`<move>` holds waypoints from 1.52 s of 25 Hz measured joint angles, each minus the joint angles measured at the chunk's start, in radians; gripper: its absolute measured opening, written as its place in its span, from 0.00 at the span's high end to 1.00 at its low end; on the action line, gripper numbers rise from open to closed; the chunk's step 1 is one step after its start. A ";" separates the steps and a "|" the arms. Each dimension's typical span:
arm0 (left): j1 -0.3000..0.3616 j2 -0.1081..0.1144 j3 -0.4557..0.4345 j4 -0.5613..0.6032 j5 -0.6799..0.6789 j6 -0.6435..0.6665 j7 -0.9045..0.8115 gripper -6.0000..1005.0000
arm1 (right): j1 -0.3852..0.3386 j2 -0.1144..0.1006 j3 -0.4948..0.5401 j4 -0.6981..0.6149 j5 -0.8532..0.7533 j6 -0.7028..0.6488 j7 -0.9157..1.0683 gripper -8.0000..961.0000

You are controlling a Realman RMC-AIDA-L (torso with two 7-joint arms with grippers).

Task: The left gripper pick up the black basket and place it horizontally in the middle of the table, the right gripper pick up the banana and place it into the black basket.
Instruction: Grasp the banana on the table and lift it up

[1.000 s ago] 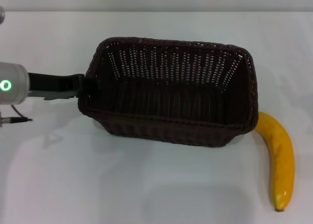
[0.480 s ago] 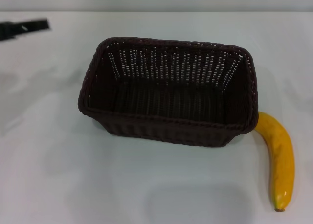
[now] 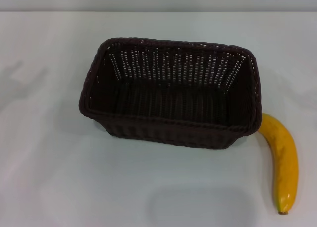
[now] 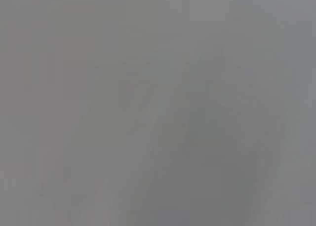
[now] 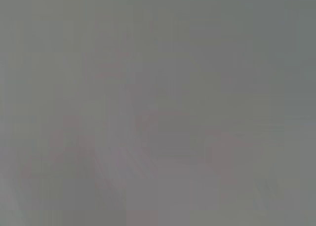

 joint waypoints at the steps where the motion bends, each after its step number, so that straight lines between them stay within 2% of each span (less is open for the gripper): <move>1: 0.008 0.005 -0.001 -0.020 -0.020 0.001 0.025 0.12 | 0.005 0.000 0.068 0.065 -0.136 0.020 0.101 0.13; 2: 0.012 0.009 -0.003 -0.037 -0.029 0.001 0.041 0.12 | 0.005 0.011 0.128 0.136 -0.256 0.046 0.188 0.13; 4: 0.017 0.012 -0.014 -0.067 -0.040 0.004 0.070 0.12 | 0.006 0.045 0.238 0.299 -0.474 0.098 0.352 0.13; 6: 0.018 0.012 -0.038 -0.091 -0.043 0.006 0.090 0.12 | 0.012 0.082 0.313 0.481 -0.648 0.156 0.490 0.14; 8: 0.018 0.012 -0.058 -0.118 -0.050 0.008 0.114 0.12 | 0.027 0.103 0.343 0.623 -0.776 0.213 0.596 0.14; 12: 0.016 0.015 -0.067 -0.165 -0.064 0.010 0.146 0.12 | 0.080 0.124 0.307 0.846 -0.961 0.340 0.788 0.15; 14: 0.015 0.018 -0.068 -0.182 -0.075 0.010 0.164 0.12 | 0.103 0.128 0.228 0.923 -1.059 0.363 0.875 0.15; 15: 0.015 0.019 -0.068 -0.187 -0.080 0.010 0.173 0.12 | 0.103 0.128 0.228 0.923 -1.059 0.363 0.875 0.15; 16: 0.016 0.019 -0.069 -0.190 -0.087 0.010 0.184 0.12 | 0.127 0.130 0.134 0.972 -1.139 0.370 0.947 0.16; 17: 0.019 0.020 -0.073 -0.193 -0.091 0.011 0.193 0.12 | 0.156 0.132 0.052 0.993 -1.187 0.372 0.998 0.16; 19: 0.023 0.019 -0.082 -0.194 -0.094 0.014 0.208 0.12 | 0.179 0.135 -0.001 1.000 -1.223 0.375 1.033 0.16; 22: 0.027 0.015 -0.107 -0.196 -0.095 0.021 0.239 0.12 | 0.236 0.158 -0.101 1.003 -1.313 0.388 1.108 0.17; 25: 0.029 0.011 -0.127 -0.196 -0.095 0.025 0.261 0.12 | 0.276 0.183 -0.161 1.004 -1.406 0.409 1.155 0.17; 27: 0.029 0.011 -0.128 -0.196 -0.095 0.026 0.262 0.12 | 0.293 0.191 -0.201 1.004 -1.454 0.421 1.184 0.18; 33: 0.038 0.027 -0.144 -0.197 -0.096 0.031 0.265 0.12 | 0.355 0.198 -0.334 0.961 -1.495 0.437 1.267 0.19; 38: 0.038 0.035 -0.159 -0.198 -0.096 0.034 0.275 0.12 | 0.376 0.241 -0.376 0.884 -1.508 0.438 1.275 0.20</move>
